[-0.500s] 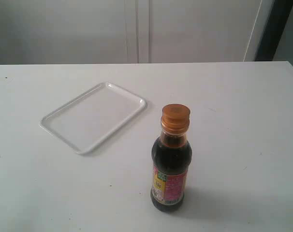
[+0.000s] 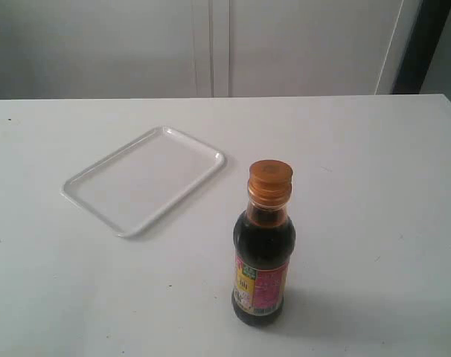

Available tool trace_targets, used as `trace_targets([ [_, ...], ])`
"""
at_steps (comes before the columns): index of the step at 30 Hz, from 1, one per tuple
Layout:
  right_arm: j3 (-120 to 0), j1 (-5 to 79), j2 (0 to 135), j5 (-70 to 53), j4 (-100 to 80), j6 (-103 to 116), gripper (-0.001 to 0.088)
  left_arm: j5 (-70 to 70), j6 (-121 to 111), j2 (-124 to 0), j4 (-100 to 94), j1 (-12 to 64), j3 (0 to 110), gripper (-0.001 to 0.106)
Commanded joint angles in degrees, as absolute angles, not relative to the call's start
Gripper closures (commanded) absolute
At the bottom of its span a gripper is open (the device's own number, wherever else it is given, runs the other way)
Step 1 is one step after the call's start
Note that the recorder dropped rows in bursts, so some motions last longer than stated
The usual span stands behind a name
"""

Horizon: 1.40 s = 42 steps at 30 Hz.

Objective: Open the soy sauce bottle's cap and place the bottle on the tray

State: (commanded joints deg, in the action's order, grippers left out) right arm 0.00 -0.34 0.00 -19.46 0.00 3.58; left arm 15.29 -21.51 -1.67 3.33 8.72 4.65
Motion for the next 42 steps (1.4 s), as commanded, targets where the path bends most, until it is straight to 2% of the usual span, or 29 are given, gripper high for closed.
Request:
trace_targets([
  [8,0.0,-0.34,0.0,-19.46,0.0,3.58,0.0868,8.95,-21.51,-12.58,-2.86,8.72,15.47,0.105],
  [16,0.0,-0.34,0.0,-19.46,0.0,3.58,0.0868,8.98,-22.77,-25.55,-9.0,8.72,24.36,0.105],
  [20,0.0,-0.34,0.0,-19.46,0.0,3.58,0.0868,13.23,-27.82,-30.37,-16.72,8.72,26.75,0.105],
  [30,0.0,-0.34,0.0,-19.46,0.0,3.58,0.0868,31.22,-57.69,-41.12,-51.27,8.72,28.39,0.105],
  [38,0.0,-0.34,0.0,-19.46,0.0,3.58,0.0868,31.89,-58.06,-45.13,-60.93,16.75,28.77,0.105],
  [42,0.0,-0.34,0.0,-19.46,0.0,3.58,0.0868,36.47,-58.06,-46.83,-61.31,20.19,28.77,0.105],
])
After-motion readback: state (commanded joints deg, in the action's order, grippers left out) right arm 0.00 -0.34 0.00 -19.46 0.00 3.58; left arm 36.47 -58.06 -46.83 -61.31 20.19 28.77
